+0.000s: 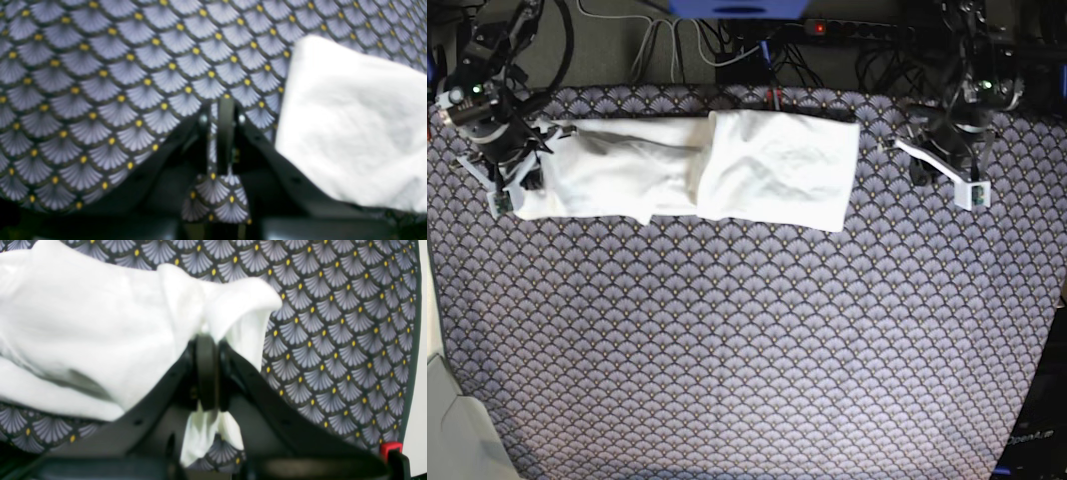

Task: Fold the T-shirt properly
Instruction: 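Lift the strip end with the right gripper toward the folded half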

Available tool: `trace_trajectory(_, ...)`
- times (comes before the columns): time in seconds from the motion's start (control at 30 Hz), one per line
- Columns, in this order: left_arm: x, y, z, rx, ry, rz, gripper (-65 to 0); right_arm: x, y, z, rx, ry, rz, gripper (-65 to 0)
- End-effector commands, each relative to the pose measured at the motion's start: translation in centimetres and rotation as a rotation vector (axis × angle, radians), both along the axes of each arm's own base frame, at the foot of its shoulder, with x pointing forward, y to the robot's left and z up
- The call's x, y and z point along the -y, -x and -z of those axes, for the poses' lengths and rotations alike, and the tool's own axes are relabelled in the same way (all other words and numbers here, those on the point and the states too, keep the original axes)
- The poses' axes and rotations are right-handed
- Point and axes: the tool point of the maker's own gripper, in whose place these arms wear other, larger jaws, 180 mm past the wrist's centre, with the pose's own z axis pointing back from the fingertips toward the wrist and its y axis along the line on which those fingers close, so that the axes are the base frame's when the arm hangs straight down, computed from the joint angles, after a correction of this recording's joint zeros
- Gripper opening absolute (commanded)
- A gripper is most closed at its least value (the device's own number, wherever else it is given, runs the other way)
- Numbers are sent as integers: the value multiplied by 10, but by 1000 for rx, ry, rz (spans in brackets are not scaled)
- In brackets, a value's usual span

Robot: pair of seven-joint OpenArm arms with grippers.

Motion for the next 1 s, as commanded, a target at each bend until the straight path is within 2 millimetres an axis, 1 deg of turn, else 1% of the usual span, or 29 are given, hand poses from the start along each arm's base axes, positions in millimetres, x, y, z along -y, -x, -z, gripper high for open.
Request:
trace_trajectory(0.0, 0, -3, -8, 29, -4, 11, -615, 6, -5, -9, 26, 21, -2, -584)
trace_trajectory(0.07, 2, -3, -8, 28, -2, 15, -615, 9, -2, -7, -1, 29, 3, -507)
trace_trajectory(0.2, 3, -3, -7, 28, -1, 17, -615, 10, -2, -7, -8, 33, 4, -333)
trace_trajectory(0.27, 2, -3, -8, 29, -3, 14, -615, 10, -1, -6, -11, 33, 4, -274)
trace_trajectory(0.33, 1, -3, -8, 29, -3, 13, -615, 10, -1, -6, -11, 34, 3, -239)
trace_trajectory(0.4, 0, -3, -8, 31, -4, 11, -615, 14, -1, -7, -14, 44, 2, -228)
trace_trajectory(0.67, 0, -6, -10, 39, -4, 11, -615, 24, 6, 28, -109, -2, 23, -227)
trace_trajectory(0.8, 0, -6, -10, 39, -4, 11, -615, 24, 8, 36, -126, -17, 27, -227)
trace_trajectory(0.9, 0, -6, -10, 39, -4, 11, -615, 25, 4, 37, -126, -26, 32, -227)
trace_trajectory(0.97, 0, -6, -10, 39, -4, 11, -615, 32, 9, 44, -145, -38, 61, -227)
